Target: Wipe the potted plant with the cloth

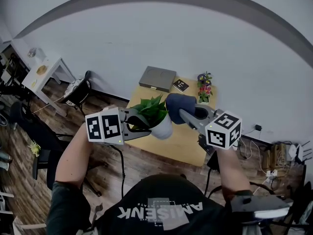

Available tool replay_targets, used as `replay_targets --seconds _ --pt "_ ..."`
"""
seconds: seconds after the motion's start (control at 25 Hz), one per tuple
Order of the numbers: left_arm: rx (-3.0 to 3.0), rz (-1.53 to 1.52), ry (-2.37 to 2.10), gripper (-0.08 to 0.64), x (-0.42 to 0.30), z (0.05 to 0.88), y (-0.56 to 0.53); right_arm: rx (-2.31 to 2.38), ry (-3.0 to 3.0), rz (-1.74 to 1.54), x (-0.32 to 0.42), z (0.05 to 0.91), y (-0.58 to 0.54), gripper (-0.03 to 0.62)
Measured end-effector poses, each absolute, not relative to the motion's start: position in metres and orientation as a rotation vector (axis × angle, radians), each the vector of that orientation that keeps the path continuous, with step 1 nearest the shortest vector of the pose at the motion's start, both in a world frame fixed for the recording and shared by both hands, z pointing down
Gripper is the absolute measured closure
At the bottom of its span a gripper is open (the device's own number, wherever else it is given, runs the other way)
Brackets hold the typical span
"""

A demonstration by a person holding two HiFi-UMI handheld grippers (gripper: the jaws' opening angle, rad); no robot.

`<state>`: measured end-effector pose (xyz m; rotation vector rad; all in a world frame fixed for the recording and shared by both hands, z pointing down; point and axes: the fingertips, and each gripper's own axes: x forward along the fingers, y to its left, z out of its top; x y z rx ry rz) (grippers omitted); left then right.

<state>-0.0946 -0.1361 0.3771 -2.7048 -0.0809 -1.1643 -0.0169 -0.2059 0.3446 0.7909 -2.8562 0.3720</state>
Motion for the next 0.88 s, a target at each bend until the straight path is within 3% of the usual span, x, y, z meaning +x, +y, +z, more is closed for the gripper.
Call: replay_targets --seconds 0.88 --pt "-2.712 -1.175 -0.028 0.545 -0.095 0.378 -0.153 0.720 -2.773 0.505 -0.035 0.406 -0.183 0.555"
